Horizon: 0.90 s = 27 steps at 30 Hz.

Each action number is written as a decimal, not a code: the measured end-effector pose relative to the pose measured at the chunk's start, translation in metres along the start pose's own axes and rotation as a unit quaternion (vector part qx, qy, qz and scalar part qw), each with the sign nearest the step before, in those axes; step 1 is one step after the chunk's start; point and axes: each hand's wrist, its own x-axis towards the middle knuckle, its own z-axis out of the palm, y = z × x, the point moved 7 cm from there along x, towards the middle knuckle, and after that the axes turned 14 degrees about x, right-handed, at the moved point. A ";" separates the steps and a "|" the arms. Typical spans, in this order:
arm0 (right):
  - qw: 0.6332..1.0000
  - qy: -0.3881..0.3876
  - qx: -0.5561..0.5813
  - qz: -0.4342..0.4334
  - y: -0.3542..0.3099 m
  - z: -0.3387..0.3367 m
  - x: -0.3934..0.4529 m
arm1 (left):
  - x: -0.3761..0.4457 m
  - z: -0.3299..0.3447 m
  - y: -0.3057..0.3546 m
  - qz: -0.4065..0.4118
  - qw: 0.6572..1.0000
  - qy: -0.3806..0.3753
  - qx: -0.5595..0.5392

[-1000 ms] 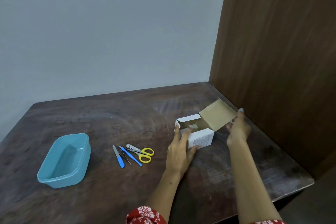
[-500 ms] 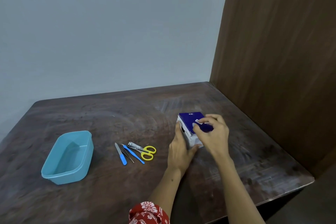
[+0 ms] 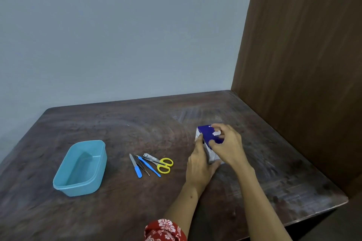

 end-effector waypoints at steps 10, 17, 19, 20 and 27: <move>0.949 0.043 0.295 0.098 -0.007 0.027 -0.013 | -0.030 -0.064 -0.016 0.084 0.982 0.165 0.024; 0.997 -0.048 0.040 -0.051 -0.035 0.099 -0.039 | -0.056 -0.141 -0.066 0.051 0.973 0.204 0.090; 0.989 -0.100 -0.077 -0.079 -0.038 0.120 -0.043 | -0.060 -0.148 -0.082 0.037 0.974 0.200 0.105; 0.983 -0.124 -0.121 -0.068 -0.038 0.127 -0.044 | -0.061 -0.149 -0.087 0.033 0.973 0.199 0.111; 0.940 -0.229 -0.253 0.003 -0.029 0.149 -0.050 | -0.070 -0.143 -0.099 0.028 0.977 0.181 0.114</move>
